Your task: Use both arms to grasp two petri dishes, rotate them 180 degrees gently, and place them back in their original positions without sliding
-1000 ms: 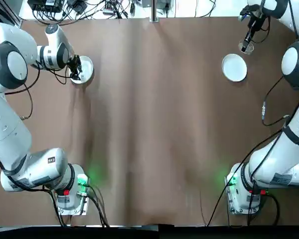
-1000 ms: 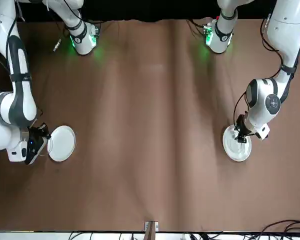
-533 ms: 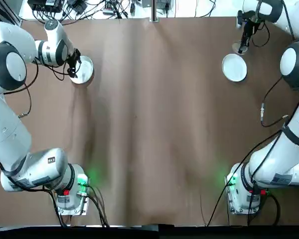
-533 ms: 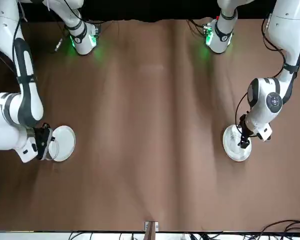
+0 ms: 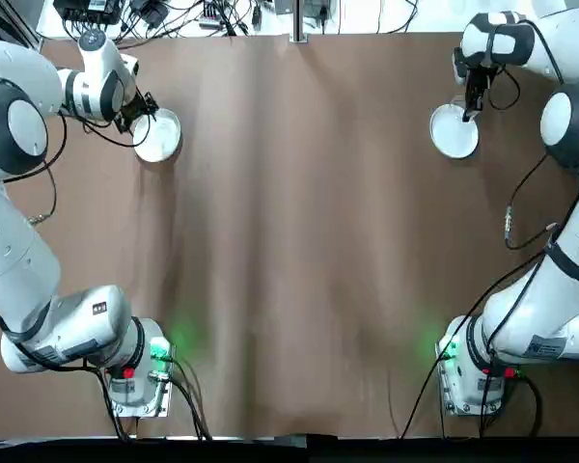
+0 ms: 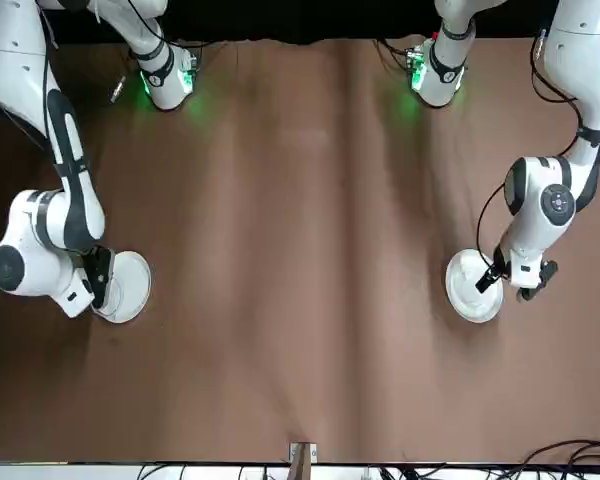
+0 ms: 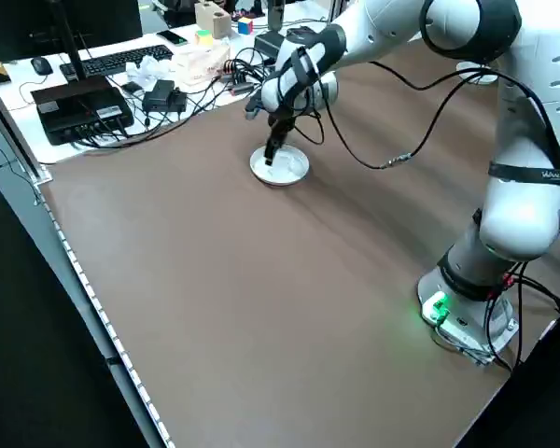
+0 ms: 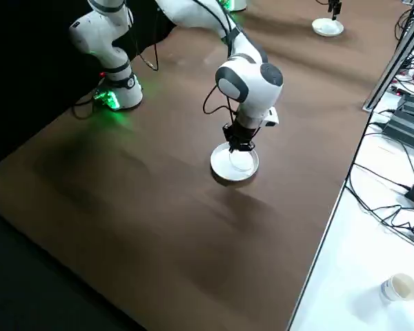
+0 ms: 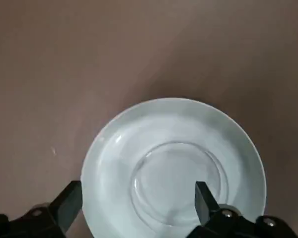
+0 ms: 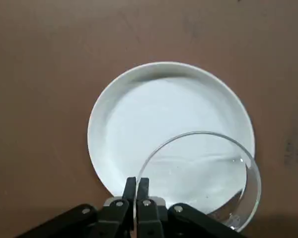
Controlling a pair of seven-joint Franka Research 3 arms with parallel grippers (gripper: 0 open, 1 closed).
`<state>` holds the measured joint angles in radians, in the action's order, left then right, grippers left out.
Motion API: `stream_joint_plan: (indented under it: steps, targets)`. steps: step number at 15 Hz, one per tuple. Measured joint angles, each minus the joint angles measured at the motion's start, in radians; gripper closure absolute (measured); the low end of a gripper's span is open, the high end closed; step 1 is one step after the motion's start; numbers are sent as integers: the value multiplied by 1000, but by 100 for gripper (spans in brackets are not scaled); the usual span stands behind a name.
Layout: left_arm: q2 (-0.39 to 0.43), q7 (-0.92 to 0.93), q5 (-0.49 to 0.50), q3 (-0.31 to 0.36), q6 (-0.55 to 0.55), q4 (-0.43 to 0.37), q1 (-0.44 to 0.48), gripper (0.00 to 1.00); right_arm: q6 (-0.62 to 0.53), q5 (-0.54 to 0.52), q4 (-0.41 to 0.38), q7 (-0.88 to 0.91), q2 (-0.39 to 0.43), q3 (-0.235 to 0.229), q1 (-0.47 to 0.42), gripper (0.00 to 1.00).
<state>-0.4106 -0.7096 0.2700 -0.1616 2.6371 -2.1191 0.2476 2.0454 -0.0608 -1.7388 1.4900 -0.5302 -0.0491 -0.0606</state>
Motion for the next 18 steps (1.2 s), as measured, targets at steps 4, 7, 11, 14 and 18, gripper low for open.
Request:
stream_joint_plan:
  steps: [4,7,11,14,18]
  targets:
    - [0,420,0,-6,-31,59,13,0,72,-31,-57,32,0,2,5,96]
    - [3,459,-28,-54,-182,160,16,0,105,-48,-80,86,-1,2,7,96]
    - [19,478,-87,-124,-479,390,10,0,117,-51,-93,109,-4,2,6,96]
    - [29,501,-88,-167,-579,495,11,0,139,-51,-102,109,-19,2,6,96]
    - [42,591,-89,-188,-647,578,12,0,145,-50,-103,108,-32,2,6,96]
